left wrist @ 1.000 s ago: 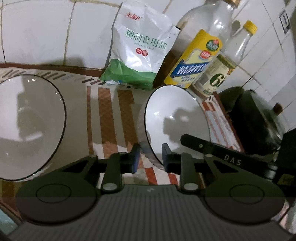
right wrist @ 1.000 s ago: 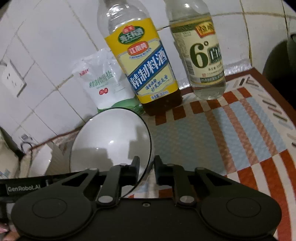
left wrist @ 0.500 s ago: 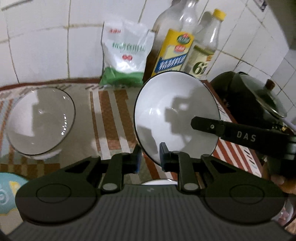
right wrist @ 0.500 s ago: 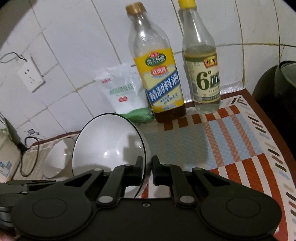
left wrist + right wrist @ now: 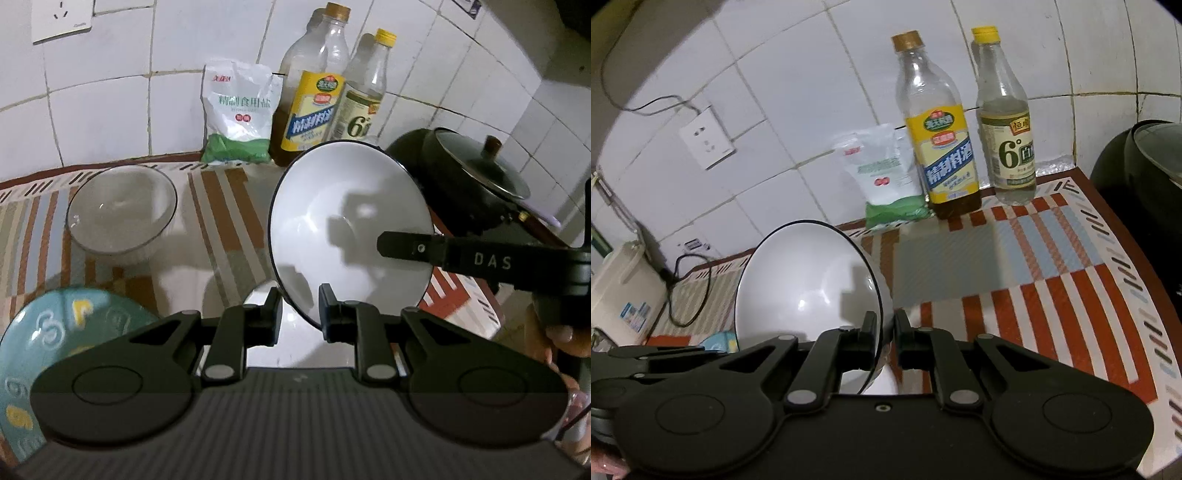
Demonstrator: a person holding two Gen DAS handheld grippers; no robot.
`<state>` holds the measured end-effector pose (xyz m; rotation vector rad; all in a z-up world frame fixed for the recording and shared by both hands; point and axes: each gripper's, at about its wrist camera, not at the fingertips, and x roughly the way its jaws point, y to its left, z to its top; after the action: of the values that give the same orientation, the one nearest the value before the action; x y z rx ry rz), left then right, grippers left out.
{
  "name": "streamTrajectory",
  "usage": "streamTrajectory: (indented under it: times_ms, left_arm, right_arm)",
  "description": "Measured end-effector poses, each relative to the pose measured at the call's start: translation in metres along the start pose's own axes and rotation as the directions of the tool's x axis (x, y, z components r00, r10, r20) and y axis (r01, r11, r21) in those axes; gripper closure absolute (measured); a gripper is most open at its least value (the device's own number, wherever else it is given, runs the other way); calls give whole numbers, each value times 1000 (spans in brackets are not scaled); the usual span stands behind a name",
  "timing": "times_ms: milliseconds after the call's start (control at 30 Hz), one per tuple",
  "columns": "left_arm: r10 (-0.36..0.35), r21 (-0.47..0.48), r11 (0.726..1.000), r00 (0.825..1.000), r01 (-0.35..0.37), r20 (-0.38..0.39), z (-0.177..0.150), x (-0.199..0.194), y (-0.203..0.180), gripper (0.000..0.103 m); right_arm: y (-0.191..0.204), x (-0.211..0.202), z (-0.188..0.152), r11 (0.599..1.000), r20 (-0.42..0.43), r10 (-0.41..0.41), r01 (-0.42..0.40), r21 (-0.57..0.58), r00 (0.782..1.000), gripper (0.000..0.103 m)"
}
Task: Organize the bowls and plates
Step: 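Lift the second bowl and lower it into the first bowl, release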
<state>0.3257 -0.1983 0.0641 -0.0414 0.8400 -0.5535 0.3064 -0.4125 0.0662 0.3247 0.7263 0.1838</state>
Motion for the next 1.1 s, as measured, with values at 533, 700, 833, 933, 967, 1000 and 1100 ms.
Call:
streamTrajectory:
  times_ms: [533, 700, 833, 933, 967, 1000, 1100]
  left_arm:
    - [-2, 15, 1000, 998, 3, -56, -48, -27, 2, 84]
    - [0, 8, 1000, 997, 1, -81, -51, -19, 6, 84]
    - [2, 7, 1000, 994, -2, -108, -51, -12, 7, 84]
    - [5, 4, 1000, 994, -5, -111, -50, -9, 7, 84]
    - [6, 2, 1000, 993, -6, -115, -50, -8, 7, 84]
    - [6, 1, 1000, 993, -6, -118, -49, -7, 8, 84]
    - [6, -7, 1000, 991, -7, -131, -45, -3, 8, 84]
  right_arm:
    - [21, -17, -41, 1000, -30, 22, -21, 13, 999, 91]
    - [15, -7, -47, 999, -50, 24, -22, 41, 998, 91]
    - [11, 0, -49, 999, -73, 18, -15, 46, 997, 91]
    - [10, 3, -48, 999, -82, 14, -10, 46, 997, 91]
    - [10, 4, -48, 999, -85, 12, -9, 43, 996, 91]
    - [10, 5, -47, 999, -87, 9, -6, 38, 996, 91]
    - [14, 8, -46, 1000, -94, -21, 21, 3, 995, 91]
